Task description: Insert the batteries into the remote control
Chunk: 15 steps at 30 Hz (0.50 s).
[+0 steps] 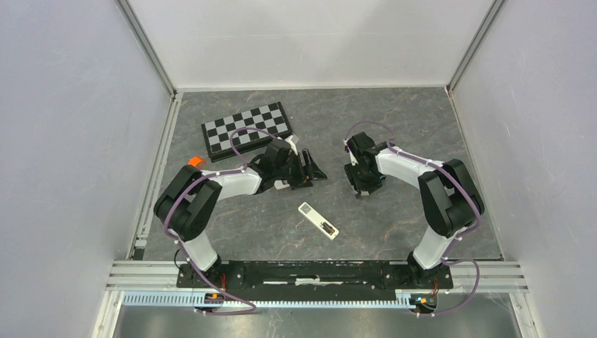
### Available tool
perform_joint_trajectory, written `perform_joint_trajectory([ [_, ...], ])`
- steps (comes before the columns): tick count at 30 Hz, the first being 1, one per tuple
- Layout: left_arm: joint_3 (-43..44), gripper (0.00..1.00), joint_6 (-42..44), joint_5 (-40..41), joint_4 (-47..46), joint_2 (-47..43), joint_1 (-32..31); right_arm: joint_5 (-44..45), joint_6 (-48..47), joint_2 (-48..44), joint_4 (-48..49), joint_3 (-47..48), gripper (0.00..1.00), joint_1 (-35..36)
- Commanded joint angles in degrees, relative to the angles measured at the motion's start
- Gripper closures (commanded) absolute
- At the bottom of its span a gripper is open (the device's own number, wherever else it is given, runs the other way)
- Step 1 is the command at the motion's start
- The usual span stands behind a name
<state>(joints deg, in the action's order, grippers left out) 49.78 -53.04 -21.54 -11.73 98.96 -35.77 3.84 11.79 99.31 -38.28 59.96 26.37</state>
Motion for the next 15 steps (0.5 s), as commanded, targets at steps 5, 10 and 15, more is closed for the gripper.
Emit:
perform_joint_trajectory([
  [5,1.73,0.25,4.17,2.49,1.09,-3.59,-0.09,3.10,4.16,3.68,-3.43,-0.56,0.50,-0.22],
  [10,1.55,0.25,4.36,2.35,1.27,-3.74,-0.09,3.33,5.73,4.06,-3.39,-1.45,0.52,-1.14],
  [15,1.49,0.25,4.39,2.34,1.27,-3.50,-0.01,3.74,6.38,4.06,-1.95,-2.78,0.59,-2.37],
])
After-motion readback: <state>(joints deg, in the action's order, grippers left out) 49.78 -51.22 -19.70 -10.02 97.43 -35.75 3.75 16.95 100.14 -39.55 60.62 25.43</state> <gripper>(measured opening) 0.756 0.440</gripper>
